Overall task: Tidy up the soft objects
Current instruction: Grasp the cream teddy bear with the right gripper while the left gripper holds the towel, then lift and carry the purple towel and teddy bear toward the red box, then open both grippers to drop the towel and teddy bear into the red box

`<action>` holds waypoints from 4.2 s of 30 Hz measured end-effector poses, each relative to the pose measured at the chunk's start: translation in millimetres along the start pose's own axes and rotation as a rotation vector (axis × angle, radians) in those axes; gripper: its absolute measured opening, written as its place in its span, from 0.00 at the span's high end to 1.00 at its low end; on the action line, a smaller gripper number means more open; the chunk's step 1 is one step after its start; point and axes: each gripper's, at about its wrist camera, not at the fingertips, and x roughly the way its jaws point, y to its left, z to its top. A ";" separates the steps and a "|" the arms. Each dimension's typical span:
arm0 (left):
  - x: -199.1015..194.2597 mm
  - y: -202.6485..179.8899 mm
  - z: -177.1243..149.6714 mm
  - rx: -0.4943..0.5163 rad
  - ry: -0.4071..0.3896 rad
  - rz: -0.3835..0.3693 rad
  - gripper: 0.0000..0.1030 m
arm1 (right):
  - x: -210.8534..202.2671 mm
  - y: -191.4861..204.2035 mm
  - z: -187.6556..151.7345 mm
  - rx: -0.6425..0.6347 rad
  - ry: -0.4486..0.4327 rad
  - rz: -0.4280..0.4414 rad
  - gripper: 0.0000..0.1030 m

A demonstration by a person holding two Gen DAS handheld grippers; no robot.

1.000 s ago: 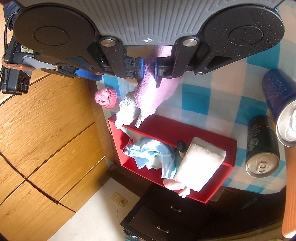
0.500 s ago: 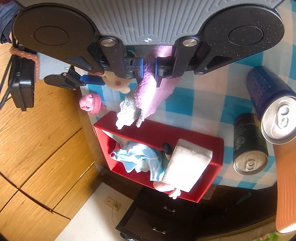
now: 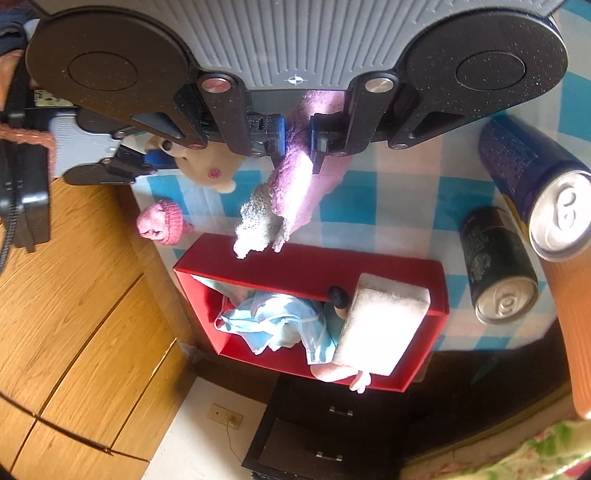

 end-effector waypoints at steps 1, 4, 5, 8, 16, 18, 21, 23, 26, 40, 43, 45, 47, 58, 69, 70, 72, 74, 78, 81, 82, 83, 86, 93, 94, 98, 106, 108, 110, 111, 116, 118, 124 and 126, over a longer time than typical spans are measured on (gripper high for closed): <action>-0.9 -1.5 -0.1 0.008 -0.003 0.006 0.91 | -1.3 -0.2 -0.5 0.003 -0.003 0.007 0.55; -3.7 -5.5 0.6 0.030 -0.017 0.032 0.91 | -11.4 -3.0 -0.4 0.033 -0.030 0.037 0.57; -5.0 -7.0 1.0 0.040 -0.024 0.043 0.91 | -16.2 -4.9 0.5 0.045 -0.046 0.045 0.57; -11.0 -11.8 4.0 0.060 -0.059 0.070 0.91 | -33.4 -13.0 4.1 0.100 -0.105 0.075 0.57; -31.4 -32.4 19.8 0.114 -0.183 0.111 0.91 | -67.6 -24.0 15.2 0.207 -0.251 0.101 0.57; -34.9 -36.9 24.2 0.120 -0.204 0.109 0.91 | -75.6 -25.6 18.9 0.222 -0.284 0.106 0.57; -37.7 -42.3 30.0 0.128 -0.233 0.116 0.91 | -85.3 -28.1 23.7 0.236 -0.332 0.112 0.57; -37.6 -44.2 32.4 0.131 -0.245 0.121 0.91 | -91.7 -28.9 26.3 0.242 -0.363 0.109 0.57; -36.9 -45.7 34.8 0.132 -0.254 0.125 0.91 | -101.0 -31.2 27.2 0.251 -0.399 0.111 0.56; -46.1 -51.5 44.0 0.146 -0.323 0.155 0.91 | -116.4 -30.2 30.7 0.283 -0.503 0.118 0.56; -47.0 -51.2 47.1 0.146 -0.333 0.155 0.90 | -122.1 -29.9 32.9 0.282 -0.540 0.111 0.56; -47.5 -52.0 49.4 0.148 -0.343 0.159 0.90 | -124.9 -29.8 35.4 0.280 -0.555 0.110 0.56; -47.9 -53.6 52.4 0.152 -0.352 0.162 0.90 | -127.5 -30.3 37.6 0.283 -0.575 0.105 0.56; -40.8 -61.1 75.4 0.170 -0.406 0.172 0.90 | -129.9 -44.8 58.1 0.313 -0.660 0.068 0.56; -28.4 -56.6 90.1 0.164 -0.419 0.164 0.90 | -118.1 -61.5 78.2 0.331 -0.681 0.031 0.56; -26.4 -57.1 91.0 0.166 -0.418 0.164 0.90 | -116.9 -62.2 80.0 0.328 -0.681 0.030 0.56; -22.9 -57.8 92.1 0.171 -0.420 0.167 0.90 | -114.1 -64.0 83.6 0.326 -0.682 0.023 0.56; -20.0 -58.3 93.7 0.178 -0.426 0.173 0.90 | -111.3 -65.9 87.2 0.325 -0.684 0.018 0.56; -11.0 -53.3 99.0 0.163 -0.435 0.175 0.89 | -104.5 -69.8 97.5 0.316 -0.705 0.016 0.56; 2.4 -48.9 104.4 0.154 -0.423 0.169 0.89 | -92.8 -71.2 104.9 0.313 -0.706 0.026 0.56; 6.3 -47.6 106.1 0.154 -0.420 0.165 0.89 | -88.0 -72.1 107.1 0.316 -0.704 0.028 0.56; 10.0 -46.6 107.3 0.154 -0.418 0.164 0.89 | -83.7 -72.8 109.3 0.318 -0.701 0.031 0.56; 23.3 -43.2 111.5 0.168 -0.405 0.164 0.88 | -68.0 -76.0 113.6 0.322 -0.684 0.030 0.55; 46.4 -34.7 133.3 0.130 -0.403 0.146 0.90 | -30.6 -90.5 118.0 0.349 -0.624 0.021 0.54; 50.1 -35.2 137.6 0.132 -0.394 0.150 0.89 | -26.7 -92.8 118.3 0.359 -0.620 0.018 0.53; 60.3 -36.5 147.9 0.144 -0.378 0.179 0.82 | -10.3 -99.2 120.9 0.354 -0.568 0.006 0.47; 48.9 -43.0 152.2 0.157 -0.412 0.186 0.55 | -0.6 -107.0 122.1 0.383 -0.525 0.048 0.35; 41.1 -45.2 151.4 0.169 -0.422 0.192 0.51 | -2.7 -110.6 122.7 0.402 -0.528 0.044 0.35; 33.2 -46.3 149.2 0.167 -0.428 0.195 0.44 | -6.9 -115.6 120.7 0.439 -0.532 0.051 0.35; 29.9 -46.5 148.0 0.168 -0.426 0.193 0.44 | -9.5 -116.7 119.7 0.451 -0.532 0.057 0.35; 14.7 -47.2 132.9 0.144 -0.382 0.156 0.44 | -29.1 -122.4 113.5 0.483 -0.538 0.068 0.34; 11.6 -50.8 122.7 0.150 -0.354 0.141 0.44 | -39.1 -122.6 110.7 0.477 -0.538 0.070 0.34; 9.2 -59.0 92.8 0.154 -0.306 0.118 0.44 | -57.0 -117.7 100.2 0.465 -0.513 0.051 0.32; 9.9 -59.6 84.2 0.155 -0.298 0.116 0.44 | -58.9 -115.0 94.9 0.454 -0.495 0.042 0.32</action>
